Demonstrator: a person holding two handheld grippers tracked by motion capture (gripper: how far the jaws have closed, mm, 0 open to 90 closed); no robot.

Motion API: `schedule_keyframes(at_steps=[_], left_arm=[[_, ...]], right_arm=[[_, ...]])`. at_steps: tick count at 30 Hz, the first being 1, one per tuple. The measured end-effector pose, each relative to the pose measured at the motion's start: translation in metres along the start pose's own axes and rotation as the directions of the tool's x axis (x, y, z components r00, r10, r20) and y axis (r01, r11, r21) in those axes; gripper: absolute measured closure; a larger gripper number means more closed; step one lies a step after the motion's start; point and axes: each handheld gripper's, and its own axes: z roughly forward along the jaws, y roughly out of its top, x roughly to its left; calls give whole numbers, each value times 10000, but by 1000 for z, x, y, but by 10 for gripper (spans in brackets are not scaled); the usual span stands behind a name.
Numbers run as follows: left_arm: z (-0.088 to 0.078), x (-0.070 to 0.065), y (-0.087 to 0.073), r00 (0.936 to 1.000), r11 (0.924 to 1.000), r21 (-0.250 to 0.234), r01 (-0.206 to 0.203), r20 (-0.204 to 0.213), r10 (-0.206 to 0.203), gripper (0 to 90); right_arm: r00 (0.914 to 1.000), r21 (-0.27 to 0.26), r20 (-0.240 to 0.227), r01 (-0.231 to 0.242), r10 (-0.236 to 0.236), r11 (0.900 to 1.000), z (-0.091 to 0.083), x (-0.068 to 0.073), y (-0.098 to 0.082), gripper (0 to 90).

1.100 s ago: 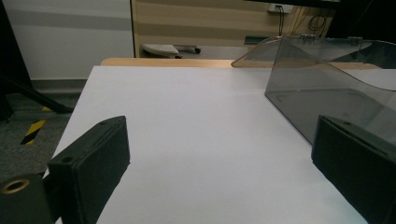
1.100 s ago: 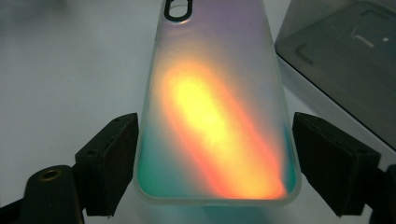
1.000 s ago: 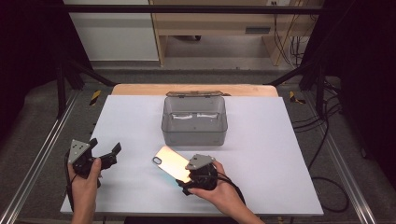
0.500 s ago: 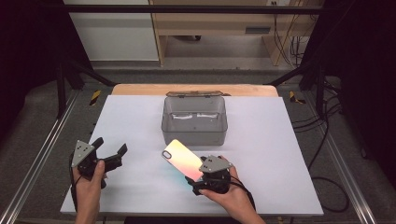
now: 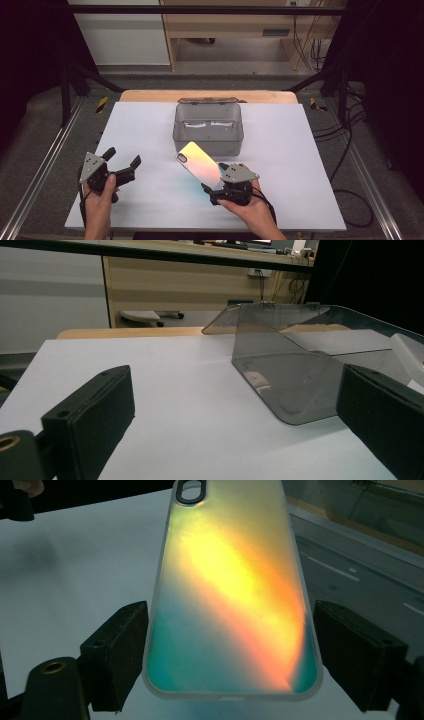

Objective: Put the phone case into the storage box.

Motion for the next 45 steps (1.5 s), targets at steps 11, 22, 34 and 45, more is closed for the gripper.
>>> schedule_keyframes(at_steps=[11, 22, 34, 45], left_arm=[[-8, -8, -2, 9991, 9998, 87, -161, 391, 157, 21], [11, -30, 36, 9923, 9986, -449, -285, 1191, 337, 23], [43, -51, 65, 9764, 9940, -1094, 65, 2153, 173, 31], [39, -65, 42, 9672, 9980, -599, 211, 2540, -52, 33]], right_arm=[[9987, -373, 427, -271, 287, 9989, -7, -1, 3, 175], [9961, -1101, 842, -175, 269, 9938, -15, -18, 28, 175], [9898, -1858, 1105, -682, 899, 9802, -8, -37, 36, 175], [9870, -1996, 1065, -972, 1202, 9750, -16, -33, 24, 175]])
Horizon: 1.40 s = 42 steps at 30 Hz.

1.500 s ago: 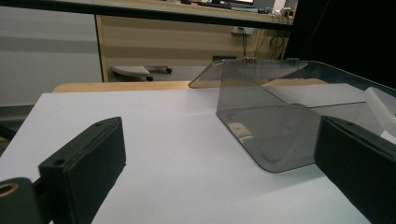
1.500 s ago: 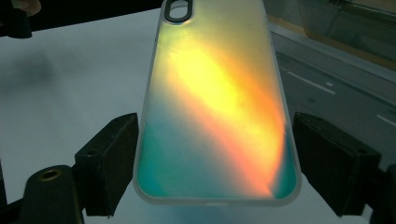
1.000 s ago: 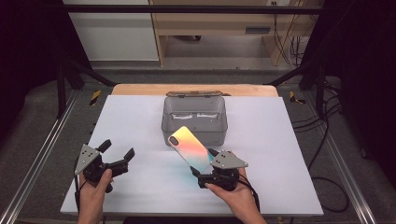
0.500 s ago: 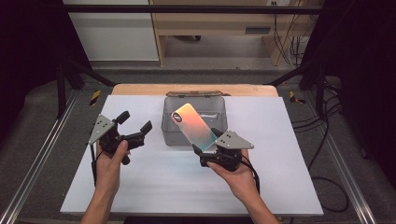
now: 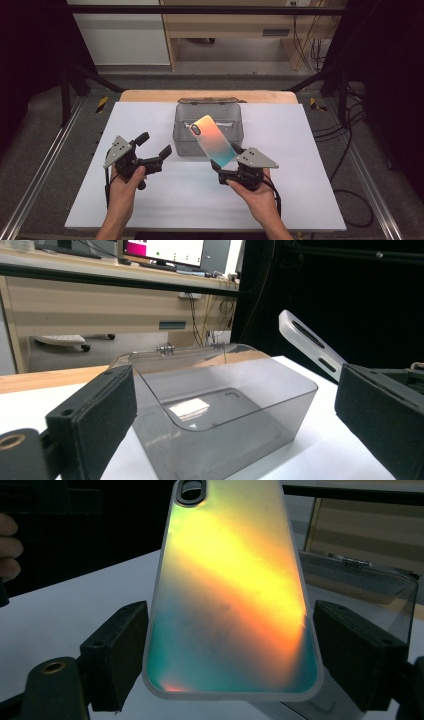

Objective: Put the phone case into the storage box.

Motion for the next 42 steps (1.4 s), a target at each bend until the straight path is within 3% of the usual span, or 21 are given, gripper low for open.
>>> schedule_keyframes(at_steps=[4, 9, 12, 15, 20, 26, 32, 36, 42], left_arm=[[0, -1, -2, 10000, 10000, 52, 12, -13, -12, 27], [0, -4, 0, 9998, 9999, -77, 143, 111, -142, 14], [1, -7, 0, 9993, 9996, -86, 253, 278, -250, 14], [1, -10, 0, 9978, 9988, -146, 467, 471, -460, 14], [3, -16, 0, 9975, 9988, -177, 462, 540, -451, 17], [2, -21, 10, 9972, 9979, -363, 528, 547, -508, 14], [1, -23, 13, 9945, 9943, -501, 943, 499, -918, 15], [2, -23, 15, 9906, 9903, -586, 1260, 619, -1224, 38], [9, -32, 22, 9873, 9876, -726, 1394, 866, -1330, 41]], right_arm=[[9999, 71, -91, -139, 139, 9999, 4, 2, -3, 175], [9999, 78, -159, -49, 50, 10000, 8, 8, -5, 175], [9996, -93, 69, 262, -261, 9996, 9, 12, -3, 175], [9997, -126, 93, 242, -241, 9996, 10, 13, -3, 175], [9997, -137, -34, 257, -257, 9996, 15, 17, -3, 175], [9991, -202, -77, 404, -405, 9990, 14, 19, 4, 175], [9998, -388, -130, -136, 131, 9992, 17, 17, 9, 175], [9996, -514, -181, -213, 204, 9985, 20, 17, 14, 175], [9979, -698, -288, -593, 574, 9958, 25, 16, 22, 175]])
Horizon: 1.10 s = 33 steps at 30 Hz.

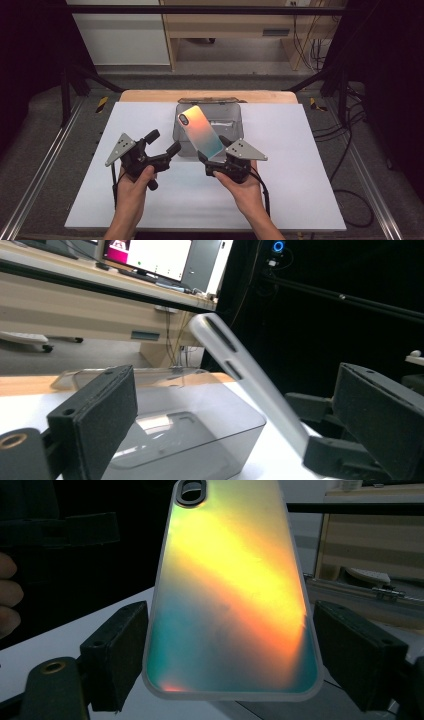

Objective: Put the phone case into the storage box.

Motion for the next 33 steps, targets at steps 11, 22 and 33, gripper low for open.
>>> schedule_keyframes(at_steps=[11, 22, 33], left_arm=[[19, -4, -5, 9877, 9878, 51, 1557, 94, -1558, 266], [26, -7, -11, 9738, 9744, -93, 2246, -359, -2247, 478], [29, -7, -17, 9599, 9606, -184, 2772, -376, -2778, 588]], right_arm=[[10000, -149, 26, -45, 46, 9999, 8, 3, 8, 175], [9992, -211, -48, -401, 401, 9990, 16, 8, 3, 175], [9951, -278, -263, -964, 957, 9950, 20, 12, 2, 175]])
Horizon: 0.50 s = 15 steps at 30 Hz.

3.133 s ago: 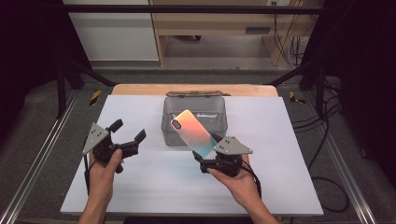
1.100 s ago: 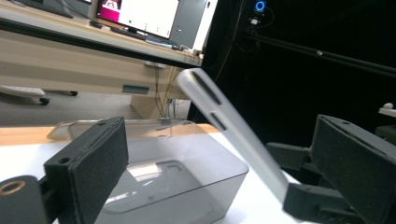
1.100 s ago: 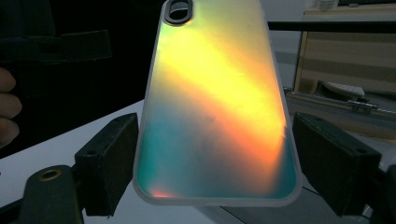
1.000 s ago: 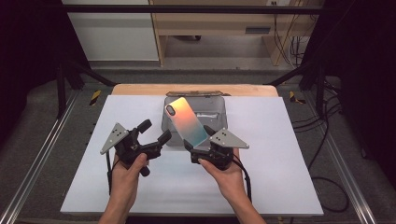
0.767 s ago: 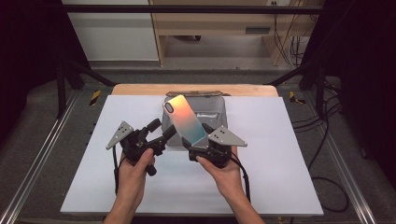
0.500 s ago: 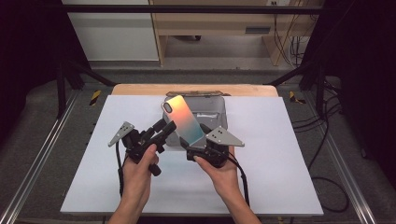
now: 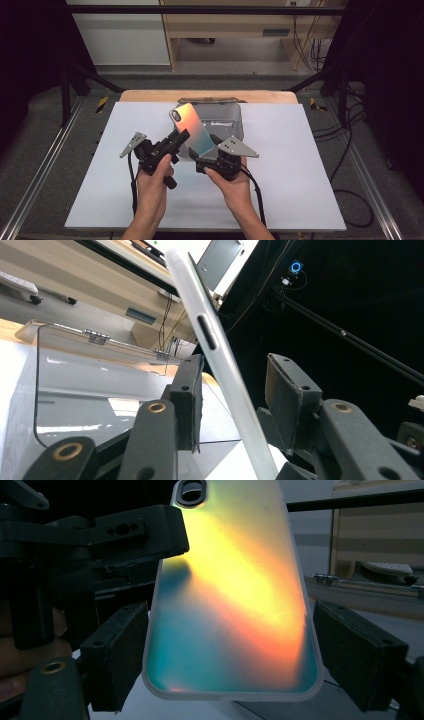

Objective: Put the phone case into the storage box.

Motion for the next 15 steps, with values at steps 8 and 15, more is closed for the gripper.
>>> schedule_keyframes(at_steps=[8, 15], left_arm=[[1, 1, -1, 9991, 9992, -8, 399, 154, -398, 664], [1, 3, -2, 9966, 9968, -10, 805, 163, -804, 713]], right_arm=[[9997, 1, 142, 221, -221, 9998, 0, 4, 1, 175], [9998, 2, 109, 147, -147, 9999, 1, 4, 0, 175]])
